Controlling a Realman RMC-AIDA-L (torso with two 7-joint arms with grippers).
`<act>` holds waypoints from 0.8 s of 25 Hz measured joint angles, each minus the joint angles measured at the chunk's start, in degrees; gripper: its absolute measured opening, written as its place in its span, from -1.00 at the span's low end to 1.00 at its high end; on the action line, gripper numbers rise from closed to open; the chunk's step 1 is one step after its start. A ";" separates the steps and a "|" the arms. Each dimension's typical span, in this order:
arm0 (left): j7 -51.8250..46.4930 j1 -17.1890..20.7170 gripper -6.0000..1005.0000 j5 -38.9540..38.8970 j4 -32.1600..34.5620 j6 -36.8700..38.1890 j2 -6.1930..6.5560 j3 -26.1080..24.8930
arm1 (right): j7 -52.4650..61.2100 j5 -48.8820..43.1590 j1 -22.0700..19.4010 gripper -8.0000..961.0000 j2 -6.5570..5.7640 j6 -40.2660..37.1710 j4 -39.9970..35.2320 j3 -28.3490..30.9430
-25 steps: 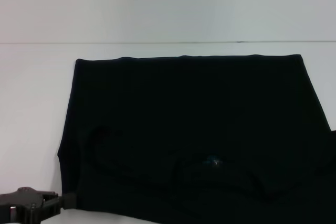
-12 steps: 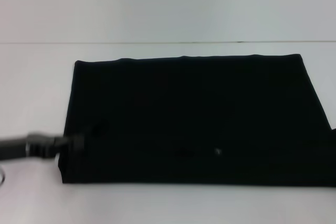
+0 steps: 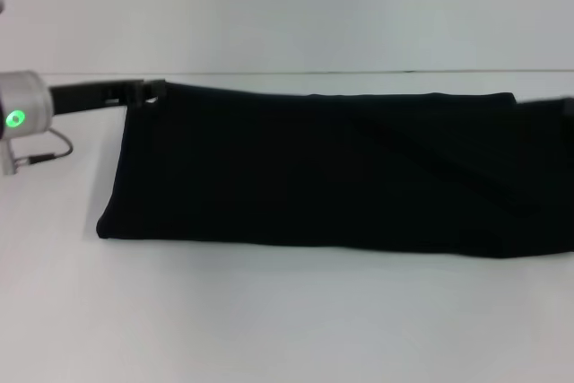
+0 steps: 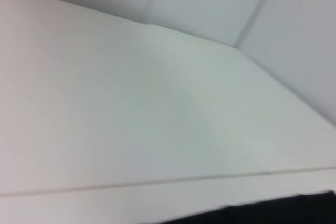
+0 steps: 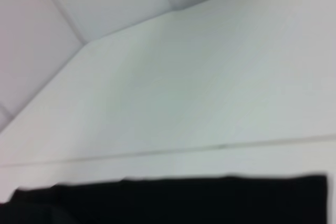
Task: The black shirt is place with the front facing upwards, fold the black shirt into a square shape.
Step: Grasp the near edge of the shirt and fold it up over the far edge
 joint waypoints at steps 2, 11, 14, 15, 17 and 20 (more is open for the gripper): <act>-0.03 -1.50 -0.98 0.11 -1.91 -5.07 -0.20 1.10 | 0.34 0.00 2.54 -0.95 0.20 6.29 2.45 -1.96; 0.79 -3.99 -0.98 -0.20 -5.49 -25.16 -3.23 5.74 | 2.62 0.12 9.24 -0.89 1.72 25.92 7.95 -11.51; 0.79 -4.10 -0.98 -0.20 -5.62 -28.01 -3.52 6.91 | 3.77 0.05 10.21 -0.88 1.80 29.14 8.15 -12.61; 0.80 -4.17 -0.98 -0.20 -5.64 -28.78 -3.61 7.11 | 4.07 0.03 10.43 -0.87 1.75 29.58 8.15 -12.94; 0.96 -4.34 -0.98 -0.20 -5.66 -29.55 -3.70 7.26 | 4.27 0.03 10.58 -0.86 1.66 29.83 8.17 -13.22; 1.36 -4.82 -0.98 -0.27 -5.68 -30.19 -3.79 7.30 | 4.60 0.06 11.15 -0.84 1.46 30.39 8.42 -13.64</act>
